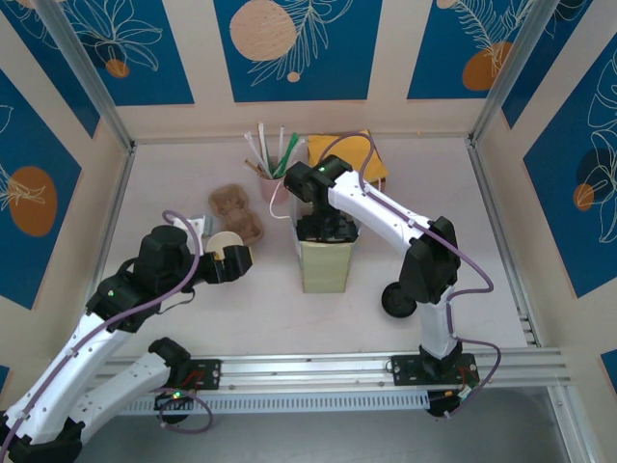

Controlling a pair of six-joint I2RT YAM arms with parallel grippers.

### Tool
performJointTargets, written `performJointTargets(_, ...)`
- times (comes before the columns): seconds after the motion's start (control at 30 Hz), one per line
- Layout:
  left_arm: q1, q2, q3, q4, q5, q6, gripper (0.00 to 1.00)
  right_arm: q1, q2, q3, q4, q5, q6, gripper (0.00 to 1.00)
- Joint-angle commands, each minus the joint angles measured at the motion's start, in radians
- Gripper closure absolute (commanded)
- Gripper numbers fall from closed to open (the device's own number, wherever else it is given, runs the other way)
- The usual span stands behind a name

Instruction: Pack the takeout coffee

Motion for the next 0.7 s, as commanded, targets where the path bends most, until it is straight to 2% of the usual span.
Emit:
performJointTargets(0.0,-0.009,-0.003,-0.008,0.021,0.024,-0.008,0.00,0.008,-0.038,0.036,-0.038,0.009,0.018,0.14)
performJointTargets(0.3,-0.008,-0.001,-0.011,0.022,0.028,-0.010,0.00,0.011,-0.049,0.067,-0.043,0.010,0.023,0.33)
performJointTargets(0.47,-0.008,0.001,-0.010,0.022,0.033,-0.011,0.00,0.013,-0.058,0.095,-0.055,0.016,0.028,0.39)
performJointTargets(0.67,-0.009,0.000,-0.014,0.017,0.033,-0.015,0.00,0.019,-0.064,0.167,-0.086,0.028,0.035,0.40)
